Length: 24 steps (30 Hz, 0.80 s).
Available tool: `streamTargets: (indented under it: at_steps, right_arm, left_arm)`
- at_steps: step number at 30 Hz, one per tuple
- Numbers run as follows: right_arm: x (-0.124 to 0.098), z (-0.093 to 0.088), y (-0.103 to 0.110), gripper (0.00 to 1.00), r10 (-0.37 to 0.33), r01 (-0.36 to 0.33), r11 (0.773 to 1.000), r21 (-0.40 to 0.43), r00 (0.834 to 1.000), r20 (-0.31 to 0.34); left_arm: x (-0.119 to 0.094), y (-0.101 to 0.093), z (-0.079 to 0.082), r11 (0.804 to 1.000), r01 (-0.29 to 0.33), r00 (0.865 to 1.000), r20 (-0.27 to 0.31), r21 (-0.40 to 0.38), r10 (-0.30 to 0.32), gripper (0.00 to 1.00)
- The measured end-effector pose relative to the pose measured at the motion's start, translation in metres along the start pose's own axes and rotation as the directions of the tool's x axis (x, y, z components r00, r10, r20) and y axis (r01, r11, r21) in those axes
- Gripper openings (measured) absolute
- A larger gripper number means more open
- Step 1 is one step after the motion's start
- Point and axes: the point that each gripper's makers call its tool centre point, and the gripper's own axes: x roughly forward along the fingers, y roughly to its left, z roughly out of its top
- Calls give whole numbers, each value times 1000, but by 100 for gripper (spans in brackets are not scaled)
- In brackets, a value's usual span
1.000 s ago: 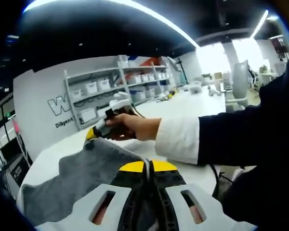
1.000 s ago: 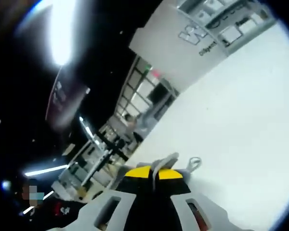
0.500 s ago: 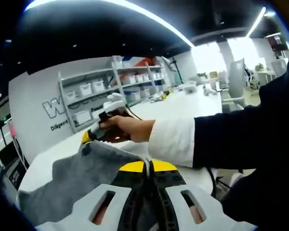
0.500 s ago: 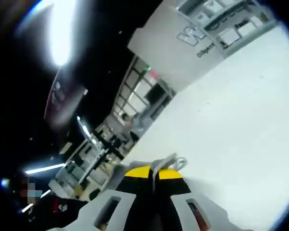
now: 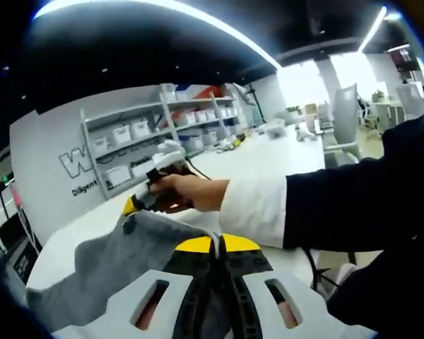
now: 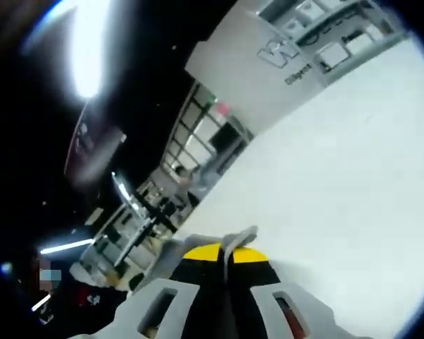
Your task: Open the folded towel by lifting each exposed corner and separating the folded layers until the towel lies flat within the target outline without major curled edges
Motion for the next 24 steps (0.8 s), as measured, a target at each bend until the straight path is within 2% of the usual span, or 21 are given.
streamTargets:
  at_steps: [7, 11, 14, 24]
  right_arm:
    - [-10, 4, -9, 0, -23, 22, 999, -36, 1000, -14]
    - [-17, 11, -11, 0, -22, 22, 999, -46, 1000, -4]
    - [-28, 10, -8, 0, -21, 21, 998, -58, 1000, 14]
    - [-42, 16, -15, 0, -57, 60, 992, -111, 998, 34]
  left_arm:
    - [13, -13, 7, 999, 13, 1000, -17, 29, -12, 2]
    - [22, -28, 10, 999, 18, 1000, -23, 37, -17, 2]
    - [27, -31, 14, 998, 11, 1000, -25, 55, -10, 2]
    - [43, -47, 16, 997, 10, 999, -54, 83, -6, 2]
